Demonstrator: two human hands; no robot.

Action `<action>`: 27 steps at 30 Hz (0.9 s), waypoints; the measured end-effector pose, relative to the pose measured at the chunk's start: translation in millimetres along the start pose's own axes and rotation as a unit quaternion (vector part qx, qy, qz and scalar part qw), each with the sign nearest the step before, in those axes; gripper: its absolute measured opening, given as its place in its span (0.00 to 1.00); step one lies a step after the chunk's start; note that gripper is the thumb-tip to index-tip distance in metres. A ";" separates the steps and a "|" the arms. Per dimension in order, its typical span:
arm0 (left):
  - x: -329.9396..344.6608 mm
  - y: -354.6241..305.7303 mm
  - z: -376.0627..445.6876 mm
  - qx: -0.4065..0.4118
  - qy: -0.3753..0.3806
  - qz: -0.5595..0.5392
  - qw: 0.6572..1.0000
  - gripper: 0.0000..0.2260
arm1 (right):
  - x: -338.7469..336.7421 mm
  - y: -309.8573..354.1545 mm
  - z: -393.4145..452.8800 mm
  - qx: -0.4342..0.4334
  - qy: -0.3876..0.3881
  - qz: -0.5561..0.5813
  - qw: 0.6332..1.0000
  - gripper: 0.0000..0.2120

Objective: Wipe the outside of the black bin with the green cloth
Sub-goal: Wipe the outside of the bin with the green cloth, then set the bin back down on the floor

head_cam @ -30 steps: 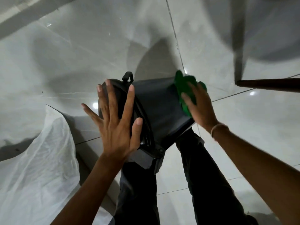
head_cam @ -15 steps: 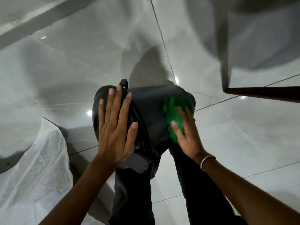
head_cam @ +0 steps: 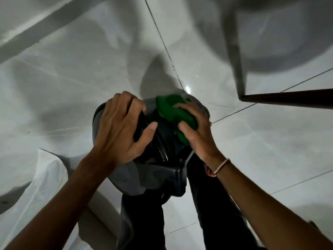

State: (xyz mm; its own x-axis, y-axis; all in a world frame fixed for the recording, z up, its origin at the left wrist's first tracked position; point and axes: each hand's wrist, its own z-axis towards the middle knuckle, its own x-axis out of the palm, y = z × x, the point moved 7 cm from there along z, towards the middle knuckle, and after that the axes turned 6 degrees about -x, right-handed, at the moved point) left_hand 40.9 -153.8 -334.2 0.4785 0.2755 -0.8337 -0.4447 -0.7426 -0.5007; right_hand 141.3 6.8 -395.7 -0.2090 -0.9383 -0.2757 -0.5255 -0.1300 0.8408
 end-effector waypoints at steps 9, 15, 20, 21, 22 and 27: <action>-10.4 15.9 47.9 -0.146 -0.003 0.006 0.989 0.27 | -48.7 66.2 93.8 0.207 -0.104 0.546 0.805 0.19; -37.7 28.4 146.0 -0.256 -0.048 0.003 0.965 0.25 | -52.1 185.3 143.5 0.139 -0.006 0.602 0.786 0.20; -27.9 29.5 196.2 -0.307 -0.044 0.020 0.951 0.30 | -60.3 225.2 153.2 0.098 -0.005 0.604 0.791 0.19; -27.3 28.0 200.2 -0.316 -0.048 0.018 0.947 0.28 | -66.9 231.1 150.4 0.074 -0.013 0.594 0.801 0.20; -26.7 30.1 202.1 -0.326 -0.050 0.015 0.944 0.27 | -73.6 237.9 147.8 0.046 -0.030 0.575 0.816 0.20; -51.0 21.7 195.0 -0.272 -0.060 0.014 0.960 0.23 | -179.8 288.9 109.0 -0.225 -0.240 0.199 0.923 0.16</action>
State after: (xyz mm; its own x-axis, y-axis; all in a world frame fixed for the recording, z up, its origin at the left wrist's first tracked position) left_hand -140.8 -64.9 -348.0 0.3673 0.2948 -0.8822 0.0202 -0.9508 -0.3093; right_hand -62.7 172.9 -154.0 -0.7098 -0.7043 0.0139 0.0452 -0.0259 0.9986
